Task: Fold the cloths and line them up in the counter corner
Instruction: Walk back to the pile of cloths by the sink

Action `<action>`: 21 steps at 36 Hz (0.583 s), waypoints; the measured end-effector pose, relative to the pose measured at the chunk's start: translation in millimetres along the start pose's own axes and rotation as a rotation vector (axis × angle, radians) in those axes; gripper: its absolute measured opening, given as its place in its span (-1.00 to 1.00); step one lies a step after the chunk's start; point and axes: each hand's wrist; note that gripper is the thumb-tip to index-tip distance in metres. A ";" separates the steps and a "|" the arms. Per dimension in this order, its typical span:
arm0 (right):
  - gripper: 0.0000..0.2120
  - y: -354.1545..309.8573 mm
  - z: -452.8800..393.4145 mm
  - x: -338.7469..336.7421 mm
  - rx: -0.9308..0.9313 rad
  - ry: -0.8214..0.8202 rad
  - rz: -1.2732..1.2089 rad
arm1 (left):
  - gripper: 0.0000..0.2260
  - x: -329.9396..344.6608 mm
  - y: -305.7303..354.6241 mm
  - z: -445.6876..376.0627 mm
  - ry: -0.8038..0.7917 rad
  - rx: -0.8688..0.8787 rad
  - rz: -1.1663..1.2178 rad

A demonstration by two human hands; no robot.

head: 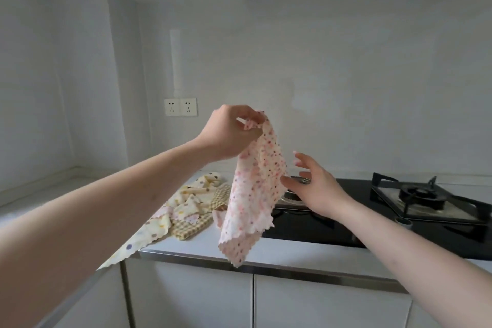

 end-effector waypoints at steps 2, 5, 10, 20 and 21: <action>-0.24 4.6 -0.2 -2.7 0.024 -0.050 0.009 | -0.86 3.2 4.1 0.3 -0.008 0.007 0.035; -0.36 10.3 1.0 -5.5 0.083 -0.162 0.065 | -0.87 8.7 6.3 1.2 -0.012 0.010 0.079; -0.82 16.9 4.1 -12.2 0.079 -0.138 0.076 | -0.79 14.9 3.3 6.4 -0.046 0.000 0.111; -0.84 29.1 1.8 -47.4 0.039 0.010 0.069 | -0.70 21.4 -14.1 20.5 -0.239 -0.111 -0.012; -0.76 28.9 1.7 -50.6 0.050 0.021 0.074 | -0.75 22.9 -14.6 20.8 -0.252 -0.123 -0.023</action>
Point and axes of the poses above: each hand's wrist, its own z-axis away from the middle knuckle, its own x-axis out of the palm, y = z × x, and after that the axes turned 12 degrees about -z, right-handed
